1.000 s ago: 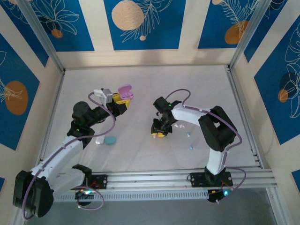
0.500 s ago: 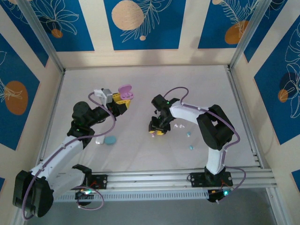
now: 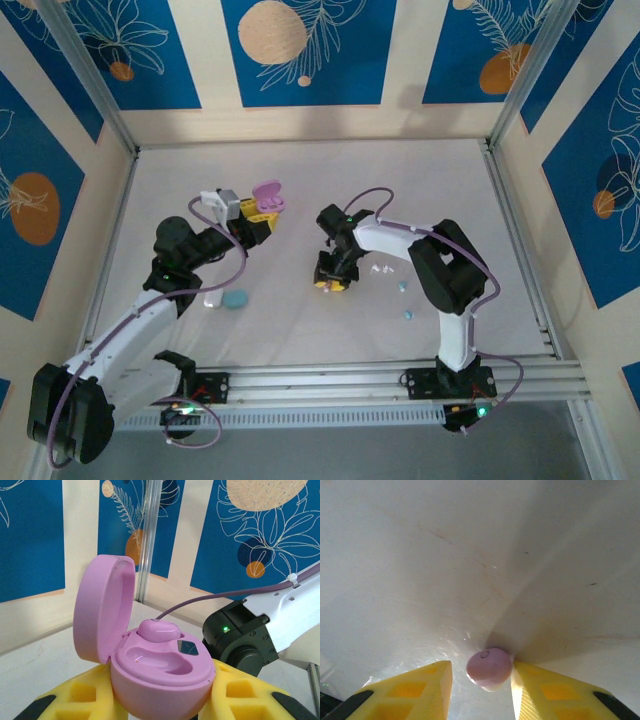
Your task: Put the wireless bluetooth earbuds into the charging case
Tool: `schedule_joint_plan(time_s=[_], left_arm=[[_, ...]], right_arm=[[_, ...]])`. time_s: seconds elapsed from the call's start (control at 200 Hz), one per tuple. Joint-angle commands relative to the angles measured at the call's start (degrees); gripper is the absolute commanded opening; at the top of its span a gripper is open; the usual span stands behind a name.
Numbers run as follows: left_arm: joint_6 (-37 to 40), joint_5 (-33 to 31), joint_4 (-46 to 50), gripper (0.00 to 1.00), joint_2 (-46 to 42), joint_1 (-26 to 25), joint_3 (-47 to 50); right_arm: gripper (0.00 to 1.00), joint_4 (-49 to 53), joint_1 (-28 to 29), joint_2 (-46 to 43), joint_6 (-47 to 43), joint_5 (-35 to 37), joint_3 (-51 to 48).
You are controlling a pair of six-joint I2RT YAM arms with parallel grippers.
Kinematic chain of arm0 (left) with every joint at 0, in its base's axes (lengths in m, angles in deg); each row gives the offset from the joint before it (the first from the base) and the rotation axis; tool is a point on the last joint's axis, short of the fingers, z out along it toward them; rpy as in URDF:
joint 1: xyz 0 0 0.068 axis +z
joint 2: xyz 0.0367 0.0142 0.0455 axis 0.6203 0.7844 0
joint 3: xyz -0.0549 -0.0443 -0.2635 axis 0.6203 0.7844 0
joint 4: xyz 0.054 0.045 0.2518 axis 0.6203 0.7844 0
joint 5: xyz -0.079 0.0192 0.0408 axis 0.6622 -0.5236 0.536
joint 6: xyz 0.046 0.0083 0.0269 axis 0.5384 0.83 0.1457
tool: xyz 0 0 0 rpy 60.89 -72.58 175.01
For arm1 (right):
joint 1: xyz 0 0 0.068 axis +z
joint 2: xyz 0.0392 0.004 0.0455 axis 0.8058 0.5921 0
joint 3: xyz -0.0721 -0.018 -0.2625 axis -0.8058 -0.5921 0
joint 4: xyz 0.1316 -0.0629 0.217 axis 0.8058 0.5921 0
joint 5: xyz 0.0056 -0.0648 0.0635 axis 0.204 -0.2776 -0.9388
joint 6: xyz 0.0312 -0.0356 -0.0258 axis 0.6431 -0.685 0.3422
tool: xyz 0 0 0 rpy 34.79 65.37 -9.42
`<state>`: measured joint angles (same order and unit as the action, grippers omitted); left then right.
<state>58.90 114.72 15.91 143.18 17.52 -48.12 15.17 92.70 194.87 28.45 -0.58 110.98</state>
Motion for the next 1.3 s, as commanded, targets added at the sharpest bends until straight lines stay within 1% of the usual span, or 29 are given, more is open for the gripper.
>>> schedule_joint_plan(time_s=[0.0,0.3,0.71,0.88,1.295], left_arm=[[-0.2,0.1,-1.6,0.23,-0.3,-0.4,-2.0],[0.0,0.0,-1.4,0.23,-0.3,-0.4,-2.1],[0.5,-0.7,0.7,0.23,-2.4,-0.4,-1.7],[0.1,-1.1,0.0,0.23,-2.6,-0.4,-0.7],[0.3,-0.9,0.0,0.23,-1.9,-0.4,-1.1]], right_arm=[[0.36,1.8,0.5,1.4,0.3,0.0,2.2],[0.36,4.9,1.0,3.2,-2.2,2.9,5.5],[0.29,8.4,2.5,6.6,-5.0,6.6,9.1],[0.27,9.8,3.2,7.3,-5.4,8.1,10.4],[0.27,11.2,3.9,8.0,-7.8,9.0,11.1]])
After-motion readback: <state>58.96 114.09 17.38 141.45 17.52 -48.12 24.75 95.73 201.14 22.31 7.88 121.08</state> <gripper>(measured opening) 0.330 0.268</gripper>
